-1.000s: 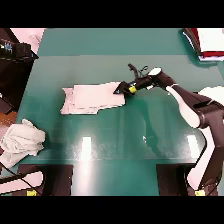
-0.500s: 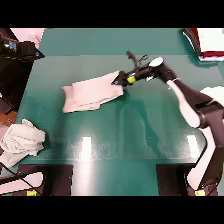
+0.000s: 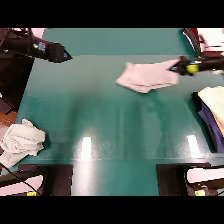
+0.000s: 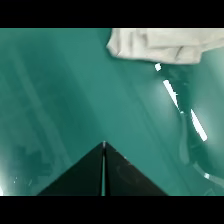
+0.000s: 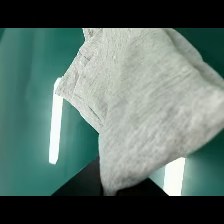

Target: Fold the shirts.

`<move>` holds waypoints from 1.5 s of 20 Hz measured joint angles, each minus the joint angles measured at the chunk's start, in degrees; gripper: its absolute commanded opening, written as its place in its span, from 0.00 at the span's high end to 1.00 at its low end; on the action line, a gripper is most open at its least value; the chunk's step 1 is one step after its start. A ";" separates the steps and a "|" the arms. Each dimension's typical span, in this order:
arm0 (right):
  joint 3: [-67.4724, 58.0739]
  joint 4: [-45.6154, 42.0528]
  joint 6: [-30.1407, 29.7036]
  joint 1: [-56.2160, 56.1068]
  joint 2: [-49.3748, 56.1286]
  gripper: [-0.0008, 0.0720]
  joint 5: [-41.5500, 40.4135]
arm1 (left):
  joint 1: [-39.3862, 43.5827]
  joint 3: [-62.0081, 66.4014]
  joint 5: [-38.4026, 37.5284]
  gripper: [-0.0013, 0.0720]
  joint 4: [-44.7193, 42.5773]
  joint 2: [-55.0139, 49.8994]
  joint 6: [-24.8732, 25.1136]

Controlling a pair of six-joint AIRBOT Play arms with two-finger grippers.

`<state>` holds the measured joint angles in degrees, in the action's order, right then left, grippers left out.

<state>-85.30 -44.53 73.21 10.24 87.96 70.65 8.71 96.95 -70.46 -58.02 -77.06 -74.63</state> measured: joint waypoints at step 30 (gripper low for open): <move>-8.41 -15.21 2.78 32.48 -20.63 0.97 13.22 | 4.61 -0.70 1.90 0.95 -1.79 -0.66 2.40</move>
<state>-93.71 -59.75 75.99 42.72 67.33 83.88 13.32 96.25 -68.55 -59.81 -77.71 -72.23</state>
